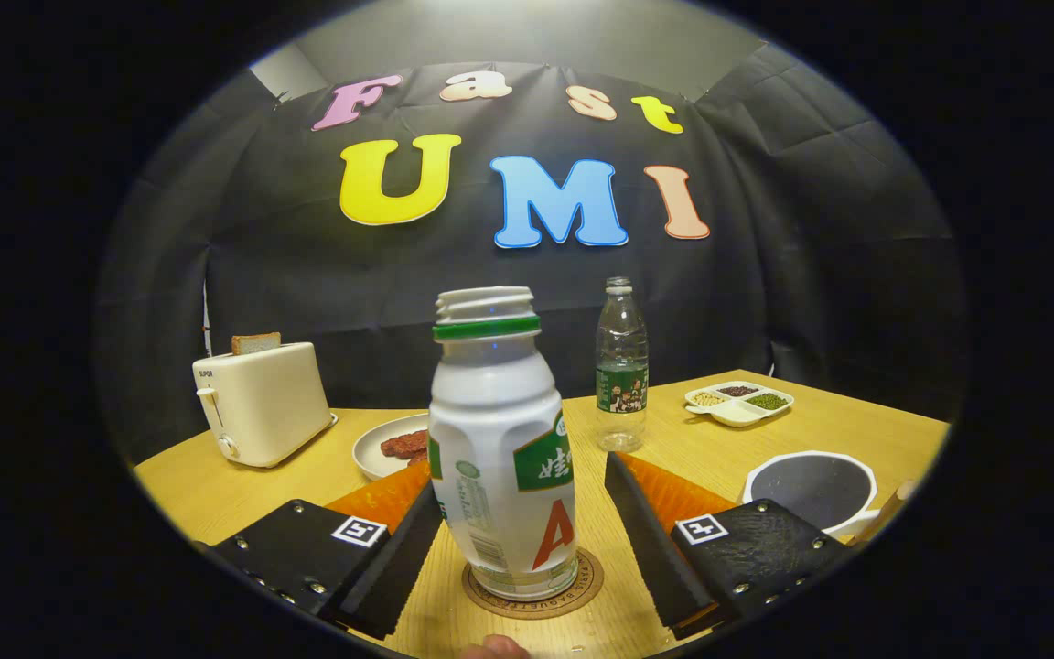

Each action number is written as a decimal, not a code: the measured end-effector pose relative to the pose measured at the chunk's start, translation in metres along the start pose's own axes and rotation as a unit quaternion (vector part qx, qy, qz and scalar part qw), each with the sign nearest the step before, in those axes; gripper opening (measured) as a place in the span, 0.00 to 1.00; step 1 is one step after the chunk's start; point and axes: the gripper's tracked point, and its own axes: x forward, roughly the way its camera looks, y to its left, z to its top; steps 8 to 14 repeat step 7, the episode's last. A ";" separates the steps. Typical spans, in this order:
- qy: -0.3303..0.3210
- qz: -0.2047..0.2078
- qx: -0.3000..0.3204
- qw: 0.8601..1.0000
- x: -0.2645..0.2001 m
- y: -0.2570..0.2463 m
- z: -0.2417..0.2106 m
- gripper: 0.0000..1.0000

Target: Take the bottle from table, then pour the juice into the cup, finally place the bottle on the coaster

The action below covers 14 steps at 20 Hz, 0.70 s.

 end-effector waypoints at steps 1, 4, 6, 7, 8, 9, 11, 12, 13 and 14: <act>-0.005 0.000 -0.001 1.000 -0.001 -0.002 0.003 0.99; -0.018 0.009 -0.016 1.000 -0.013 -0.001 0.017 0.99; -0.021 0.025 -0.017 0.999 -0.023 0.004 0.026 0.99; -0.020 0.037 -0.017 0.999 -0.030 0.010 0.028 0.99; -0.020 0.037 -0.017 0.999 -0.030 0.010 0.028 0.99; -0.020 0.037 -0.017 0.999 -0.030 0.010 0.028 0.99; -0.020 0.037 -0.017 0.999 -0.030 0.010 0.028 0.99; -0.020 0.037 -0.017 0.999 -0.030 0.010 0.028 0.99; -0.020 0.037 -0.017 0.999 -0.030 0.010 0.028 0.99; -0.020 0.037 -0.017 0.999 -0.030 0.010 0.028 0.99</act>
